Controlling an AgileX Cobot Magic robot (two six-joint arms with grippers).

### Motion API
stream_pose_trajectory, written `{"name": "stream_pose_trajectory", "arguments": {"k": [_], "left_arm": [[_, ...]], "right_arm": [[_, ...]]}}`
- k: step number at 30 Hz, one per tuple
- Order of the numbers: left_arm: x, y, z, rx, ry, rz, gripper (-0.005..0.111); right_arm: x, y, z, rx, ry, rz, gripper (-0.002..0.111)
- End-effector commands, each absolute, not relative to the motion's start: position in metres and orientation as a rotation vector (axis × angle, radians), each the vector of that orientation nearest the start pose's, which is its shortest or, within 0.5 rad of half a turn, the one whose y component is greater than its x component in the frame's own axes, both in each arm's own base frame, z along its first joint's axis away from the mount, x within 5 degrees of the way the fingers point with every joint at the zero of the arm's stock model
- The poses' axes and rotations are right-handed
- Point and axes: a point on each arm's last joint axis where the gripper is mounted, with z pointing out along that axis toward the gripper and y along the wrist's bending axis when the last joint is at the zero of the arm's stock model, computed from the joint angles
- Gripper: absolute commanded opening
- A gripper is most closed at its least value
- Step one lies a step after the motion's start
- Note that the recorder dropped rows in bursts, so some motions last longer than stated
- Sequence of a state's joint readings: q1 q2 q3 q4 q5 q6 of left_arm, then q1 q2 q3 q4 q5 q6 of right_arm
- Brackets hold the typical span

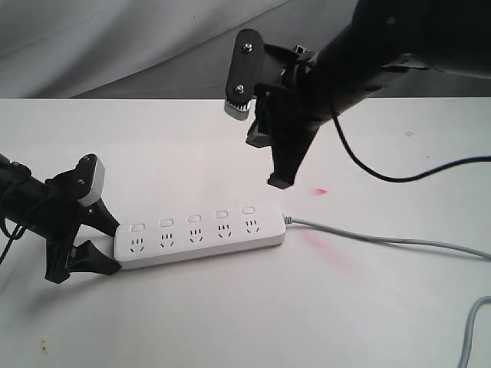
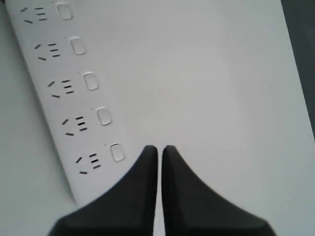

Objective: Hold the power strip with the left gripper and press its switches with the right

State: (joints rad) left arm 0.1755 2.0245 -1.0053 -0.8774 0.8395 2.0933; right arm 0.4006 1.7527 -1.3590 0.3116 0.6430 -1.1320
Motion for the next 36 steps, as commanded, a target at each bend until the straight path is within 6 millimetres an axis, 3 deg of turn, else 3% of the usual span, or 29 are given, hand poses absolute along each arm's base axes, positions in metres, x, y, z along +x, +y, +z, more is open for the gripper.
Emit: {"name": "stream_pose_trajectory", "arguments": {"k": [1,3,4,5,7,11,13,19,27,36], "left_arm": [[0.332,0.003,0.097,1.534,2.137,-0.572,0.067],[0.332,0.003,0.097,1.534,2.137,-0.572,0.067],[0.332,0.003,0.097,1.534,2.137,-0.572,0.067],[0.332,0.003,0.097,1.534,2.137,-0.572,0.067],[0.332,0.003,0.097,1.534,2.137,-0.572,0.067],[0.332,0.003,0.097,1.534,2.137,-0.572,0.067],[0.332,0.003,0.097,1.534,2.137,-0.572,0.067],[0.332,0.003,0.097,1.534,2.137,-0.572,0.067],[0.332,0.003,0.097,1.534,2.137,-0.572,0.067],[0.332,0.003,0.097,1.534,2.137,-0.572,0.067]], "right_arm": [[0.291,0.144,0.296,-1.469,1.900,0.018,0.000],[0.249,0.126,0.313,-1.314,1.952,0.071,0.000],[0.216,0.112,0.327,-1.200,1.967,0.104,0.000],[0.199,0.104,0.331,-1.152,1.970,0.114,0.000],[0.140,0.077,0.333,-0.991,1.943,0.159,0.000],[0.080,0.051,0.317,-0.909,1.805,0.161,0.000],[0.062,0.044,0.304,-0.907,1.779,0.162,0.000],[0.044,0.036,0.289,-0.887,1.725,0.157,0.000],[0.045,0.031,0.282,-0.893,1.738,0.076,0.000],[0.043,0.017,0.285,-0.541,1.807,-0.073,0.000]]}}
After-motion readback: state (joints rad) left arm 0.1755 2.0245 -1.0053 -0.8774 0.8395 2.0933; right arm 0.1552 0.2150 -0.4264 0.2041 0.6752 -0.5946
